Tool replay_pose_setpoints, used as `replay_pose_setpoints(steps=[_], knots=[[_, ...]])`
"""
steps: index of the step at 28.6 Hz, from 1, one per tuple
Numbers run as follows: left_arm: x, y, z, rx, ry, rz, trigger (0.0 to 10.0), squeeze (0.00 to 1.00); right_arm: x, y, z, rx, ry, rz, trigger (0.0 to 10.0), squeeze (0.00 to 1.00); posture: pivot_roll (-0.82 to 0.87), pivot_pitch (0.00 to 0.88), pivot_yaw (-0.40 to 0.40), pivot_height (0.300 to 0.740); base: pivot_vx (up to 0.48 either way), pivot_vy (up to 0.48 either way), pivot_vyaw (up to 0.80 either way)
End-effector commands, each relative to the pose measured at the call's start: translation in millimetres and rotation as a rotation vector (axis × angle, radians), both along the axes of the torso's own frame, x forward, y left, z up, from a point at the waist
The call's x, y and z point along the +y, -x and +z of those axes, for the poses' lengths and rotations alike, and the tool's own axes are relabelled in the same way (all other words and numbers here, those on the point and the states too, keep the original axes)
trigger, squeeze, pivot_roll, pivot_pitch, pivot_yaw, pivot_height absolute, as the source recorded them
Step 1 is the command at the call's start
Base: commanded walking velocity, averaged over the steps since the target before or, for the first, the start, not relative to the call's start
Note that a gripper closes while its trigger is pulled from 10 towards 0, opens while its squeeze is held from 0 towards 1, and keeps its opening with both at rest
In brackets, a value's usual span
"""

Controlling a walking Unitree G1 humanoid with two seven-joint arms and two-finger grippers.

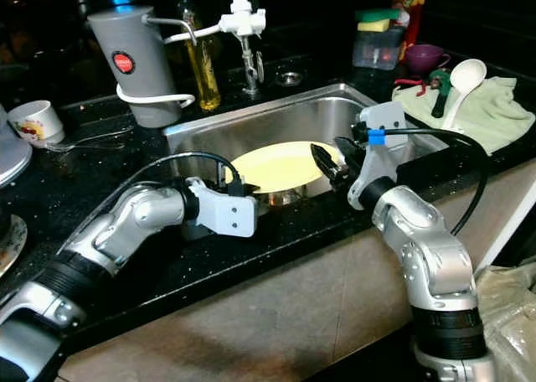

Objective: Kitchen organization

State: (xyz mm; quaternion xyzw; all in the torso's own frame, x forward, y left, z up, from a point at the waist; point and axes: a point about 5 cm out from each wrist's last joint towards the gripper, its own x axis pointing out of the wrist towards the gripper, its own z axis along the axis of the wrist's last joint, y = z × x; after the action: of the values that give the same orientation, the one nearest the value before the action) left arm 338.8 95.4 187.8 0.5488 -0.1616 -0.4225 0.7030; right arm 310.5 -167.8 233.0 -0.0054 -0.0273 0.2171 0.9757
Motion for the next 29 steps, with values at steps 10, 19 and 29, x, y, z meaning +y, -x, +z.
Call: replay_pose_setpoints(steps=[10, 19, 29], knots=[[14.9, -24.5, 10, -0.039, 0.055, 0.129, 10.0, 0.0, 1.9, 0.5, -4, 0.011, 0.019, -0.016, 10.0, 0.0, -0.14, 0.0, 0.07, 0.74, 0.0, 0.0, 0.0], [7.5, -41.5, 15, 0.207, 0.51, 0.215, 10.0, 0.0, -4.1, 0.5, -6, 0.015, 0.056, -0.074, 10.0, 0.0, -0.14, 0.0, 0.078, 0.74, 0.0, 0.0, 0.0], [-3.4, -51.8, 18, 0.533, 0.988, 0.217, 10.0, 0.0, -10.9, 1.6, -7, 0.02, 0.063, -0.134, 10.0, 0.0, -0.16, 0.0, 0.094, 0.74, 0.0, 0.0, 0.0]])
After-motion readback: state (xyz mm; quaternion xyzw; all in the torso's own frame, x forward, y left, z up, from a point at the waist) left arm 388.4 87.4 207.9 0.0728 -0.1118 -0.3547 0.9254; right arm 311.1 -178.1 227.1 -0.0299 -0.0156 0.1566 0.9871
